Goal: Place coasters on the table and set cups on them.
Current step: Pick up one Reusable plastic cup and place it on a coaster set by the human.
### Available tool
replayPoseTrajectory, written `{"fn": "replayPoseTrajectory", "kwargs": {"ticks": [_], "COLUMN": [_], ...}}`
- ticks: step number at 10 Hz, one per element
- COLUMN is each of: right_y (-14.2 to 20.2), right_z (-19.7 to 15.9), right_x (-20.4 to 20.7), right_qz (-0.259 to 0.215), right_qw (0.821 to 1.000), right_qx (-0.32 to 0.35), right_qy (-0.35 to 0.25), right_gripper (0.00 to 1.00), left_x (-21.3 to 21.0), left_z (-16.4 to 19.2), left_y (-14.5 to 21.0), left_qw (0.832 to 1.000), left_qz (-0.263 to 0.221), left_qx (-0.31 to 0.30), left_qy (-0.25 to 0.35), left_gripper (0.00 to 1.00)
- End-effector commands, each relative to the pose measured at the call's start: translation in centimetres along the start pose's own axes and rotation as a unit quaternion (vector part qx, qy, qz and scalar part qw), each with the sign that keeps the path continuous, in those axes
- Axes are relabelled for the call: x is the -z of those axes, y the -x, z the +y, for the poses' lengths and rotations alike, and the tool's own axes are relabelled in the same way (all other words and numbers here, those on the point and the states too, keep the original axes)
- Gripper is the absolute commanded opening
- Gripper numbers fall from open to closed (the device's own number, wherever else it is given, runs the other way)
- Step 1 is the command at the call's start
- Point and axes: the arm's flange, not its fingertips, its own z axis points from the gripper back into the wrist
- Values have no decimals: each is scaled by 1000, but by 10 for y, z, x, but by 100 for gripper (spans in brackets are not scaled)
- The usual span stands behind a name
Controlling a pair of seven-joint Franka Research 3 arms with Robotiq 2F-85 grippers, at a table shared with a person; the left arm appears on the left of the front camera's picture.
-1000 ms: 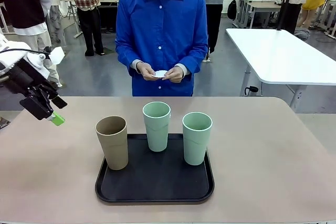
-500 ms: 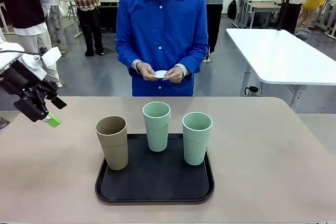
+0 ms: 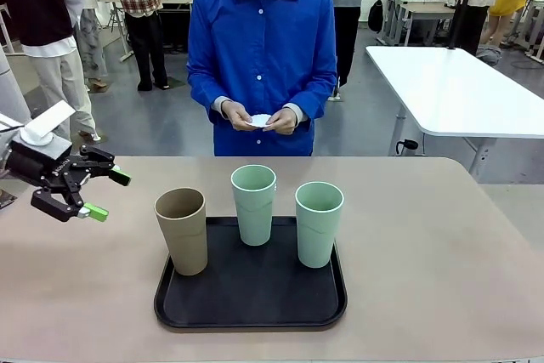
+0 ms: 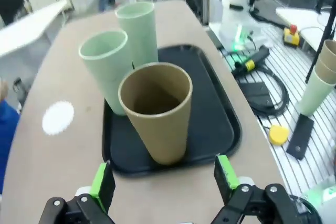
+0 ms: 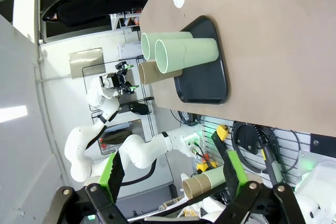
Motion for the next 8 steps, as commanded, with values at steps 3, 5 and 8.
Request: {"fn": "replayPoseTrajectory", "kwargs": {"ticks": [3, 5, 8], "right_y": [-1, -1, -1], "right_z": [0, 0, 0], "right_x": [0, 0, 0], "right_qz": [2, 2, 2], "right_qw": [1000, 1000, 1000], "right_qx": [-1, -1, -1], "right_qy": [-11, -11, -11], "right_gripper": [100, 100, 100], "left_x": [8, 11, 10], "left_z": [3, -3, -2], "left_y": [38, 34, 44], "left_qw": [994, 992, 993], "left_qz": [-71, -79, -69], "left_qx": [-74, -92, -91], "left_qy": [-22, -24, -13], "left_gripper": [100, 100, 100]}}
